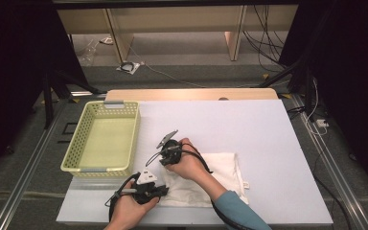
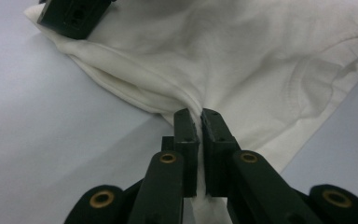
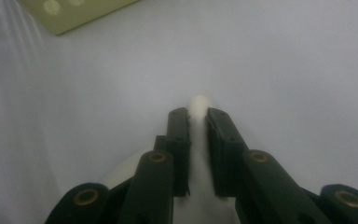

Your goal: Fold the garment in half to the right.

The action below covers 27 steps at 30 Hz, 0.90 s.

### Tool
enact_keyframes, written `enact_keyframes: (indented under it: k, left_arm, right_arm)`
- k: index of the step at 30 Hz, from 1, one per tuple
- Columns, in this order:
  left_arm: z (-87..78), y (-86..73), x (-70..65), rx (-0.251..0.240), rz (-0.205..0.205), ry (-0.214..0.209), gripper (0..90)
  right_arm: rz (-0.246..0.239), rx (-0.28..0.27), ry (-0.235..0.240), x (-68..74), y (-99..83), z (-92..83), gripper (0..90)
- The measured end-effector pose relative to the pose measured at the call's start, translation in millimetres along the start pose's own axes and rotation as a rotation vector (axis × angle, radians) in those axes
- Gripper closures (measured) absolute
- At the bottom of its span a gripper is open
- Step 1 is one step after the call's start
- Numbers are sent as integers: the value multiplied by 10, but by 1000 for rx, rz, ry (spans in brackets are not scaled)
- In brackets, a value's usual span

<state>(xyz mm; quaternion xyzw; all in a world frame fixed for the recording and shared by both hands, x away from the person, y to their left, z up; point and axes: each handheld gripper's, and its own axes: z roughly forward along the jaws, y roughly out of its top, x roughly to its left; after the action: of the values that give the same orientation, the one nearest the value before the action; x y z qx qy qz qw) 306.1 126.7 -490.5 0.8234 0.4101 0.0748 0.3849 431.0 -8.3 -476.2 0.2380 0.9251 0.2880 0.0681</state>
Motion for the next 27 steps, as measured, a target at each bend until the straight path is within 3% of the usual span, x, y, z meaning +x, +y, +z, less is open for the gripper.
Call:
enact_keyframes:
  k: [12, 27]
  left_arm:
    - [-15, 6, 4, -8, -5, -2, 855]
    - [-124, 67, 40, -40, -5, 13, 855]
  right_arm:
    - [-11, -7, -23, 25, 13, -15, 826]
    - [-12, -77, -35, 19, 60, -105, 827]
